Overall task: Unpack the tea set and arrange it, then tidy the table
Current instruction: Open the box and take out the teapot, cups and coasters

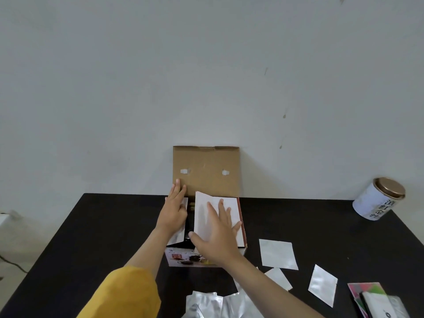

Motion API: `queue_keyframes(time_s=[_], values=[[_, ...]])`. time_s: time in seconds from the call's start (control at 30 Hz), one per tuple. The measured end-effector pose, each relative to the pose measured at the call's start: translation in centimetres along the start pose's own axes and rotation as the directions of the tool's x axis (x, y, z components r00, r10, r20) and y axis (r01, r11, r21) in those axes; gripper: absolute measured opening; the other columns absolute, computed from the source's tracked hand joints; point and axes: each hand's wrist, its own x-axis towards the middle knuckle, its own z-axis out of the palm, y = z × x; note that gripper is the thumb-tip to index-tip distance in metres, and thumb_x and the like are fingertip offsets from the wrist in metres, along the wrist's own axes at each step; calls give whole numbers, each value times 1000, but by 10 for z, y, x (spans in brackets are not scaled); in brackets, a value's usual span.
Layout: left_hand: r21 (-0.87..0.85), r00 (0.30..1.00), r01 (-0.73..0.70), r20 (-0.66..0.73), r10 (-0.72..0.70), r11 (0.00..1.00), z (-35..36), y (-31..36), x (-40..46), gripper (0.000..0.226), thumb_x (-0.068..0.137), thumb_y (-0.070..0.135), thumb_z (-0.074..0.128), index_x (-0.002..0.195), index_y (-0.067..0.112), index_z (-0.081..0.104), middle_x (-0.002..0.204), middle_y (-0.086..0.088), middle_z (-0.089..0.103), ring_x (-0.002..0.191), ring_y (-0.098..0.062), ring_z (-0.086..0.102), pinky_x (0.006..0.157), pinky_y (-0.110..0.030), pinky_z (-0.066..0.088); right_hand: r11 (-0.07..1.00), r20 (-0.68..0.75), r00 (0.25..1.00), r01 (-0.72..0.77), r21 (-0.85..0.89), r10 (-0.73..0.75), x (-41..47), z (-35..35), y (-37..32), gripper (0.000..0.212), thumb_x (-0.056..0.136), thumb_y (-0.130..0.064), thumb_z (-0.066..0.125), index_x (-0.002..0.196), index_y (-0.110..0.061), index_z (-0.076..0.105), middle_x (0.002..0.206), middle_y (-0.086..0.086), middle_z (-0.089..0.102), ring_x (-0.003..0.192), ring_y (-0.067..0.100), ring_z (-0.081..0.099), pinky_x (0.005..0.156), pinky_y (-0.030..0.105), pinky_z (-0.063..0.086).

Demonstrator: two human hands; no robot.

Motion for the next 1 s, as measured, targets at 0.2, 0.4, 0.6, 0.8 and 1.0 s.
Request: queue_keyframes(time_s=[0.2,0.4,0.6,0.8,1.0], values=[[4,1000,-28,1,28,1000,0,-3,-1,59,93,-2,36,149,13,23,158,6,0,145,-9,-4,118,-35,-1,918,-258,907,374,132,-333,-15,-39,3,44,95,-30,36,133,-30,56,154,-20,25,148,6,4,115,46,-9],[14,1000,-21,7,21,1000,1,-3,0,59,94,0,38,149,13,23,159,4,0,145,-9,-3,120,-37,3,925,-326,871,379,-29,-367,-20,-101,27,53,95,-54,38,121,-16,64,135,-6,56,142,4,26,118,41,6],[32,1000,-24,0,24,999,2,-1,1,61,92,-1,41,149,12,24,159,2,2,146,-10,-2,120,-40,6,937,-268,917,222,-271,-295,-31,-130,43,79,86,-74,27,128,-13,53,123,4,57,130,25,41,99,36,42],[61,1000,-24,2,24,998,2,0,0,59,93,1,41,148,11,24,159,2,2,146,-11,-2,120,-39,7,826,-247,965,-65,-560,-91,-29,-114,50,96,78,-82,3,136,-19,45,129,10,54,128,38,42,111,59,20],[74,1000,-19,1,19,997,2,1,0,58,93,2,41,148,12,25,159,4,2,146,-10,-2,120,-39,9,879,-69,984,-175,-443,162,-16,-85,53,84,85,-76,18,147,-19,22,149,19,32,140,40,23,113,61,5]])
